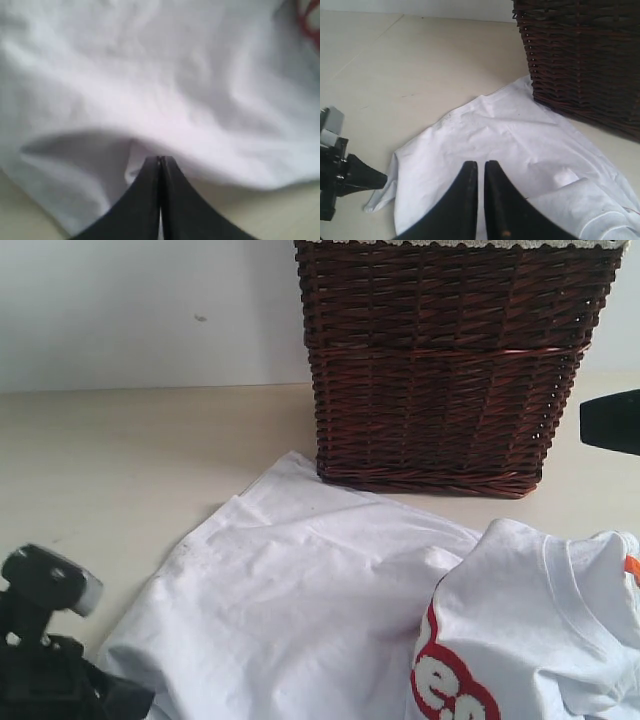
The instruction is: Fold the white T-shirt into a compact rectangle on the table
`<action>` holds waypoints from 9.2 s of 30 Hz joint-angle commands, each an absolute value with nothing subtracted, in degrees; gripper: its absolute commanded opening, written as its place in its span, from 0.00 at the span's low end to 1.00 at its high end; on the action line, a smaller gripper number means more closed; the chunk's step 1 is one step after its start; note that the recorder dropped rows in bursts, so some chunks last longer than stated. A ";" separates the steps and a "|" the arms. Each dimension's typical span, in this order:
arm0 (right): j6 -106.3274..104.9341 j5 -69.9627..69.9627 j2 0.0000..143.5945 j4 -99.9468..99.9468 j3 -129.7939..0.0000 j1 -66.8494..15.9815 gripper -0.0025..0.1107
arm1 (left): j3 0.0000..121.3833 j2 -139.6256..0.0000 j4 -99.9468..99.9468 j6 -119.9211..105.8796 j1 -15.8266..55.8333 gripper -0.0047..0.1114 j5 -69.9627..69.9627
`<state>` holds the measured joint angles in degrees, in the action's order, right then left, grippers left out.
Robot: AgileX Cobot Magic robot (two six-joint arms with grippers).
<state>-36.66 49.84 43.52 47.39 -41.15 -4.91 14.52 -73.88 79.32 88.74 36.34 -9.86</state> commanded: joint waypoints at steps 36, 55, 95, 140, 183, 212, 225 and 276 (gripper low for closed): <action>-37.33 50.42 43.34 48.00 -40.95 -4.69 0.09 | 12.49 -75.72 99.95 113.17 50.74 0.04 -31.67; -37.33 50.39 43.34 47.65 -40.95 -4.69 0.09 | 51.24 -104.03 99.95 110.80 23.04 0.04 -21.10; -37.33 51.08 43.34 48.54 -40.95 -4.69 0.09 | 74.59 -116.82 -20.66 -31.07 26.23 0.04 34.64; -30.04 43.37 68.94 27.35 -38.61 -22.37 0.33 | 81.88 -105.14 -33.71 -35.87 8.01 0.04 46.02; 8.10 69.96 59.14 24.36 -39.74 -49.84 0.02 | 76.85 -101.51 -46.13 -44.87 8.12 0.04 47.20; -14.94 69.96 58.63 38.36 -39.74 -57.99 0.27 | 76.85 -101.51 -47.81 -46.69 8.12 0.04 48.91; 36.92 61.77 59.00 -25.49 -43.81 -57.99 0.38 | 76.85 -101.51 -47.36 -46.69 8.12 0.04 49.26; 30.77 67.25 97.28 -25.94 -33.68 -39.57 0.02 | 75.46 -102.05 -47.69 -46.69 8.12 0.04 49.42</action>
